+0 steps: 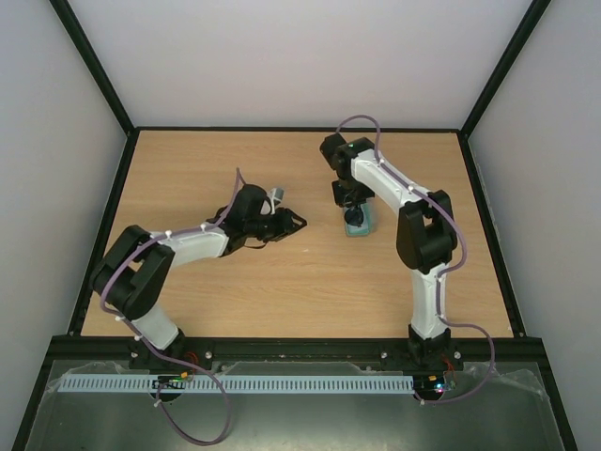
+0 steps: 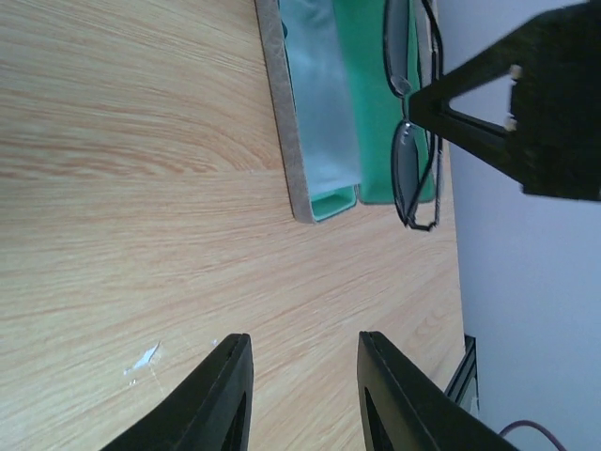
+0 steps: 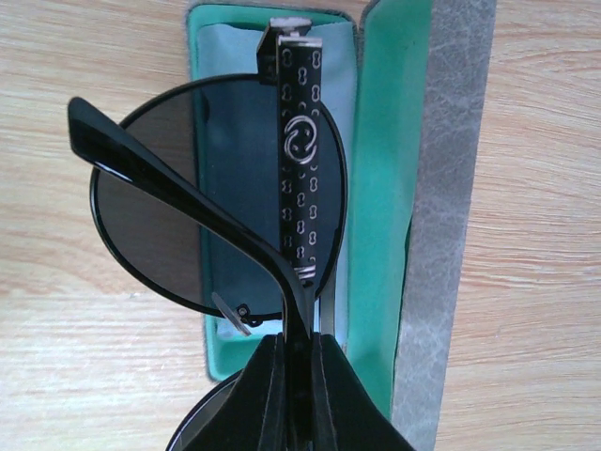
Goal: Organize the sunglasses
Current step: Place the sunglasses in the sunglasses case, then adjust the sunglasses in the sunglasses case.
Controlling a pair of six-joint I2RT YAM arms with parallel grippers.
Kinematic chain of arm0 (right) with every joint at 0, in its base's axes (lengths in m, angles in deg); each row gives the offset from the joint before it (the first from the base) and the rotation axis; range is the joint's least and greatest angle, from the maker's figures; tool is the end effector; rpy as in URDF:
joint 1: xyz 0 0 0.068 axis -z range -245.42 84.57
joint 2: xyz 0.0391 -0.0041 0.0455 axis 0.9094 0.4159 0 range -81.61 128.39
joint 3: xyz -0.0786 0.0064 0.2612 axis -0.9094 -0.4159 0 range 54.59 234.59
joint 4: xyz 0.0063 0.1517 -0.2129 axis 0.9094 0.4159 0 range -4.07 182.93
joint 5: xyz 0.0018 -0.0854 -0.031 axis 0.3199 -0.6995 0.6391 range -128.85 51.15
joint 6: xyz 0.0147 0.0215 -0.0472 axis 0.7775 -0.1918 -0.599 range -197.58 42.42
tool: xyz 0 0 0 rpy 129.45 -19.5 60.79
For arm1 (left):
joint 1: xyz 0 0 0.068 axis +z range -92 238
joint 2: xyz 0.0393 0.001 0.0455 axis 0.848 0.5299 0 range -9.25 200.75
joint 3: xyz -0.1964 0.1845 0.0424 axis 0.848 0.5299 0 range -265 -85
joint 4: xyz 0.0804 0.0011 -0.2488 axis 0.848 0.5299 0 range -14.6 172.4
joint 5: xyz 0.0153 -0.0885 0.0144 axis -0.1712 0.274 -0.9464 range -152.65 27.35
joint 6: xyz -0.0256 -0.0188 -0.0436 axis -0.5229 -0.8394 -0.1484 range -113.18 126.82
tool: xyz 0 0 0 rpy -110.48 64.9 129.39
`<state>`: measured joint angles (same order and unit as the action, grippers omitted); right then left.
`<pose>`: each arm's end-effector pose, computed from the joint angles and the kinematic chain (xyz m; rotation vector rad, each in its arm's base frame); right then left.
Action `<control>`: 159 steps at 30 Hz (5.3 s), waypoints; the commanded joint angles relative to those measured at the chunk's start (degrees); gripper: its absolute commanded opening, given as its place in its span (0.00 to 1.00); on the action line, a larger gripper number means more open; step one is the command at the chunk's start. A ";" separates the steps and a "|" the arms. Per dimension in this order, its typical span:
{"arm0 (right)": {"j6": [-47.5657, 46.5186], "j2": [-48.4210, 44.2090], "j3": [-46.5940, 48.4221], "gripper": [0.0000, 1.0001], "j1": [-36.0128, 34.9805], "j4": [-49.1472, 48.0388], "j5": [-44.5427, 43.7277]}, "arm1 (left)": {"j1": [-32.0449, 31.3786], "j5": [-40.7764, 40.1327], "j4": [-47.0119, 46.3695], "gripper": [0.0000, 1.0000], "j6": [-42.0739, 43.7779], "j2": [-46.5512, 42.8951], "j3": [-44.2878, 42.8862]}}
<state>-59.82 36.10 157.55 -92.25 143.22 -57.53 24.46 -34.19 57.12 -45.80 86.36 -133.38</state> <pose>0.3873 0.1830 0.2404 -0.1444 2.7168 -0.2509 0.2809 -0.2067 0.1861 -0.0423 2.3408 -1.3616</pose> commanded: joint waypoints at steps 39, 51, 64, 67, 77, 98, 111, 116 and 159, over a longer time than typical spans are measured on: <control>1.74 14.14 1.51 0.01 0.16 -4.30 -11.25 | 0.16 -2.25 5.76 0.37 3.23 -10.13 5.77; 3.67 14.14 0.90 0.01 0.11 -2.39 -14.97 | 0.24 -2.01 5.88 0.37 3.47 -9.57 5.15; 5.63 9.87 -3.24 0.01 0.35 -5.52 -12.96 | 0.27 -2.29 6.81 0.36 4.15 -9.74 4.87; 6.04 9.79 -2.85 0.01 0.37 -4.80 -13.52 | 0.25 -2.28 6.96 0.36 4.25 -9.72 4.84; 7.86 11.43 -1.93 0.01 0.81 -2.38 -16.41 | 0.23 -2.28 7.30 0.36 4.45 -9.88 4.58; 7.40 7.46 -1.38 0.24 0.81 -1.82 -15.03 | 0.28 -2.34 6.99 0.36 4.37 -10.10 5.09; 7.18 3.51 -1.56 0.27 0.81 -4.56 -12.18 | 0.22 -2.20 6.59 0.36 4.19 -10.27 5.48; 7.20 5.79 -0.80 0.24 0.84 -4.41 -11.57 | 0.30 -2.38 6.94 0.36 4.35 -10.69 5.51; 8.06 5.94 -8.64 0.04 3.89 -11.57 -10.49 | 0.27 -2.26 8.09 0.36 5.07 -9.41 4.25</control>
<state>-52.63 42.57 149.44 -88.63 130.44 -65.20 24.53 -36.31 64.66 -41.65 76.68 -127.81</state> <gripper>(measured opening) 0.060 0.362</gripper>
